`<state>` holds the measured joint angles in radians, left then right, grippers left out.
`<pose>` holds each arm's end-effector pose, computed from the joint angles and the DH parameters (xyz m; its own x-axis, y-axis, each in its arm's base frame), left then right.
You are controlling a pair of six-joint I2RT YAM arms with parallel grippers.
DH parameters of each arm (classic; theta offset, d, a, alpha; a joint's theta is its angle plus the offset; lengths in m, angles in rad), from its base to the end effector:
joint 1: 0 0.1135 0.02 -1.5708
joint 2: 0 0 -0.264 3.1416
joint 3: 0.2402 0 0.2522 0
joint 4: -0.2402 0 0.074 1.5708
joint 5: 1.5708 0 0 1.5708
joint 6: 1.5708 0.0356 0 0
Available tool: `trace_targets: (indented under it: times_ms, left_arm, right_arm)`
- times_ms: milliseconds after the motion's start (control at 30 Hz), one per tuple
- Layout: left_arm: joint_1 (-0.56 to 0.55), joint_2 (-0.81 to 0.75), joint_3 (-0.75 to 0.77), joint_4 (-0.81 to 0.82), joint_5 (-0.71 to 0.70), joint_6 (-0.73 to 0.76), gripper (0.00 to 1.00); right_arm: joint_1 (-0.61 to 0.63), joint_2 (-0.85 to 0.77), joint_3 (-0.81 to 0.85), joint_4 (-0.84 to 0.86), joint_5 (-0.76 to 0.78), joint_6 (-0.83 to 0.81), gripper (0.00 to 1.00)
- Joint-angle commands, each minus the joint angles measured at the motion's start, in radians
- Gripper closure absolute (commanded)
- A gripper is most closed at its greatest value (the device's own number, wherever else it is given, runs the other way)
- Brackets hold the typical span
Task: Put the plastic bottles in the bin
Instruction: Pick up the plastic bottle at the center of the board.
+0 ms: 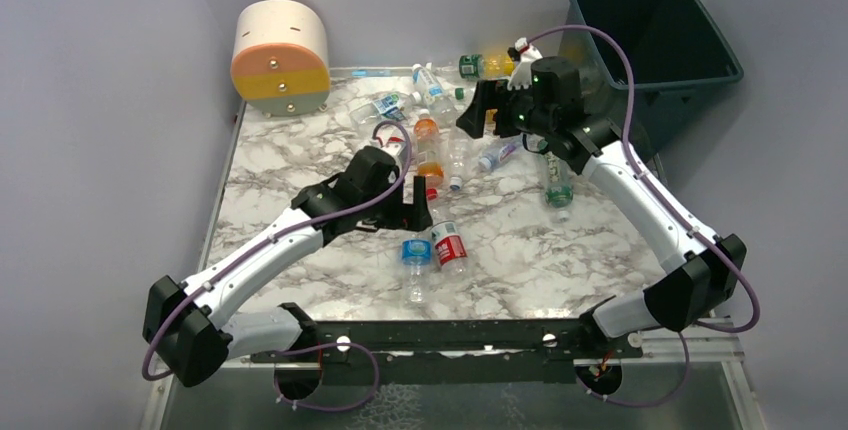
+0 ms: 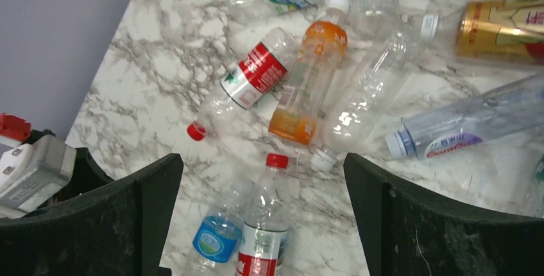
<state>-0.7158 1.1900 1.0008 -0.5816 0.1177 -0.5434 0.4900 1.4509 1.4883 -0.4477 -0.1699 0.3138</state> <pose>0.1876 -0.1687 0.2953 -0.8198 0.0325 -0.5717 0.3404 0.8305 -0.4409 0.2892 0.1611 0.4012 -0.5202 0.0674 -0.8514 -0.4627 0.8157 0.3472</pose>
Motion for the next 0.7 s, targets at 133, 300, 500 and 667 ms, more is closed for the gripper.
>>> trace_targets:
  times_ms: [133,300,500,667]
  left_arm:
    - [-0.037,-0.063,-0.158,-0.12,-0.065,-0.144,0.14]
    - [-0.086,-0.018,-0.177,-0.113,-0.091,-0.179,0.12]
    - [-0.121,0.06,-0.198,-0.047,-0.1,-0.197,0.11]
    - [-0.138,0.141,-0.202,0.001,-0.105,-0.196,0.1]
  right_arm:
    - [0.005,-0.052,-0.128,0.055,-0.056,0.026,0.01]
    - [0.005,-0.041,-0.154,0.073,-0.076,0.032,0.01]
    - [0.005,-0.038,-0.193,0.094,-0.087,0.037,0.01]
    - [0.005,-0.041,-0.217,0.098,-0.081,0.034,0.01]
